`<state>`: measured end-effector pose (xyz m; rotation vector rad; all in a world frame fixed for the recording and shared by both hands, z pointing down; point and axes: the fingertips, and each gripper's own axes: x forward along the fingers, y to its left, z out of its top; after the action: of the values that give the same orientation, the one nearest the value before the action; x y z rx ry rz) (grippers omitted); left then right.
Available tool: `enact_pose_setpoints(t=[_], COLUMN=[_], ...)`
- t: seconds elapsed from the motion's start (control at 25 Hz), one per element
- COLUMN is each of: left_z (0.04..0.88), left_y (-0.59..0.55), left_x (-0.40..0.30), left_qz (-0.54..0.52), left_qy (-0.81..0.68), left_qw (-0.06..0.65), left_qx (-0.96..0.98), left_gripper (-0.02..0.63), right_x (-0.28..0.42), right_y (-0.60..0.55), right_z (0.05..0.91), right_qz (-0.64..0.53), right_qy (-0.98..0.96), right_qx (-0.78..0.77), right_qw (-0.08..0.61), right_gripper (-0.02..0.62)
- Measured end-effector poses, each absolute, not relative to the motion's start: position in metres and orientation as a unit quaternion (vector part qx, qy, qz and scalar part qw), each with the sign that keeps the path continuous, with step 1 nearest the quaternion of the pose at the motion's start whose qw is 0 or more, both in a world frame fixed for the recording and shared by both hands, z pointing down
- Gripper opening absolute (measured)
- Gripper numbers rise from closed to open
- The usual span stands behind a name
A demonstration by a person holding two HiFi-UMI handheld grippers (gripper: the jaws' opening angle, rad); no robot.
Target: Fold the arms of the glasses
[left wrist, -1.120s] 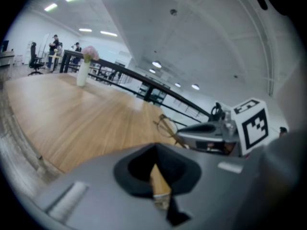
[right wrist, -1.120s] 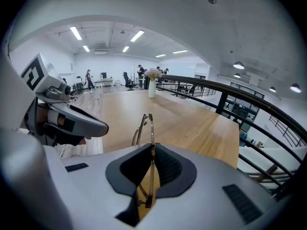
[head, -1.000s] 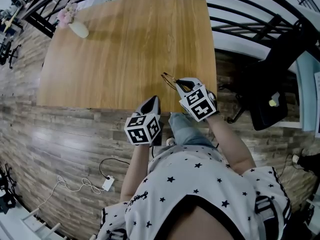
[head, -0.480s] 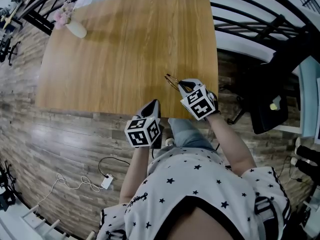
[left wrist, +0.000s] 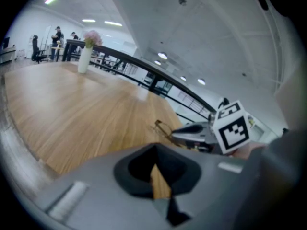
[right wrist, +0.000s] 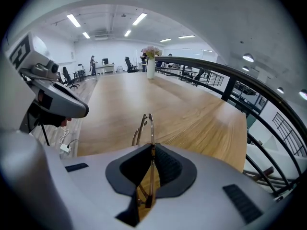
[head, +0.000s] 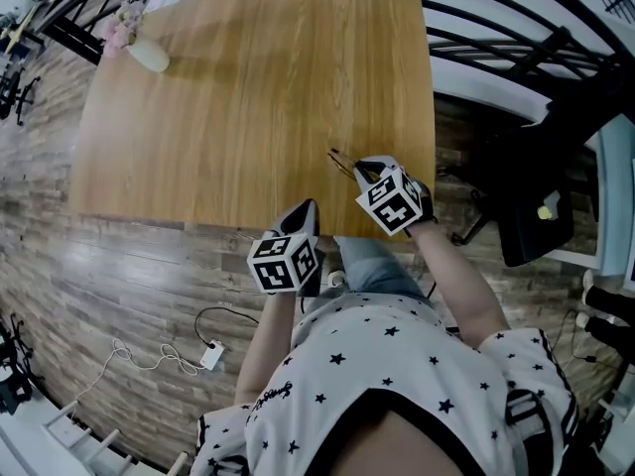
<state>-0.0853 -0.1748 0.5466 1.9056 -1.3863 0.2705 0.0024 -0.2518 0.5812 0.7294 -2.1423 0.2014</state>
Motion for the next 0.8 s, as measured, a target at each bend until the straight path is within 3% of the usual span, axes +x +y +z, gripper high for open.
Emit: enact_pose_setpoints(t=[0.8], left_z=[0.551], left_y=[-0.166], left_x=[-0.082], left_qz=[0.112], left_qy=[-0.547], left_qw=[0.382], left_qx=[0.736], left_gripper=[0.008], right_x=[-0.006], right_y=[-0.239], right_z=[0.594], right_qz=[0.066], right_qy=[-0.856], right_qx=[0.266], right_qw=[0.439], right_gripper=[0.034])
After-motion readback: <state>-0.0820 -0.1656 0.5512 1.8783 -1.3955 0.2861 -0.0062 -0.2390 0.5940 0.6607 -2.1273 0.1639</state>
